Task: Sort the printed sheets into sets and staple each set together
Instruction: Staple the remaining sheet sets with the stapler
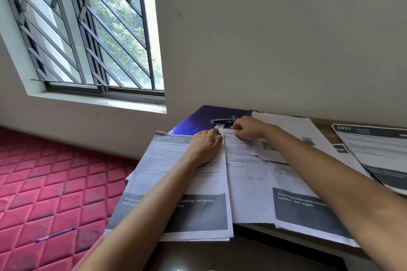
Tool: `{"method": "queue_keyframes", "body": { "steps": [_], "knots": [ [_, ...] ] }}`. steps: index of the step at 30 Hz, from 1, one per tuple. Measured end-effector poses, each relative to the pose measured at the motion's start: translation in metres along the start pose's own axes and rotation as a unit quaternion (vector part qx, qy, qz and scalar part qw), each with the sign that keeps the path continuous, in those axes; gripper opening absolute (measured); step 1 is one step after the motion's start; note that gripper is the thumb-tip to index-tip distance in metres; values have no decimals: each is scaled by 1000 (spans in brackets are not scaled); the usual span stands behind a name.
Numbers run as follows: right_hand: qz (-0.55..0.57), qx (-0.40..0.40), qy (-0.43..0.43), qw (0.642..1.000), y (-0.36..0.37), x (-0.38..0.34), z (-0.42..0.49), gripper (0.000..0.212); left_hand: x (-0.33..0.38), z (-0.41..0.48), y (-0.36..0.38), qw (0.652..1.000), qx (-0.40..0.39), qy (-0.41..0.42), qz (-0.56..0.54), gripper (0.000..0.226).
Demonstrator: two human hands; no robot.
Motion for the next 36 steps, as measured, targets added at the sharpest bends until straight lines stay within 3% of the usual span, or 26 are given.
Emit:
{"method": "queue_keyframes", "body": {
  "steps": [8, 12, 21, 26, 30, 36],
  "knots": [
    [69, 25, 27, 997, -4, 6, 8, 10, 1, -2, -2, 1000, 9, -4, -26, 43],
    [129, 56, 49, 989, -6, 9, 8, 13, -1, 0, -2, 998, 27, -11, -56, 43],
    [257, 110, 67, 958, -33, 22, -5, 9, -2, 0, -8, 980, 134, 37, -140, 33],
    [313, 141, 32, 939, -54, 35, -14, 16, -1, -3, -15, 959, 176, 3, -220, 35],
    [383, 166, 9, 909, -74, 40, -27, 21, -3, -2, -18, 952, 165, -47, -253, 37],
    [406, 200, -4, 892, -101, 45, -39, 20, -9, 3, -14, 958, 138, -69, -243, 39]
  ]
}}
Point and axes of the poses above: each hand's wrist, its own z-axis towards the middle knuckle, its own y-axis out of the palm, x = y × z, the point moved 1 cm from there along z, towards the middle knuckle, and after that the axes turned 14 degrees about -z, right-handed, at the moved point
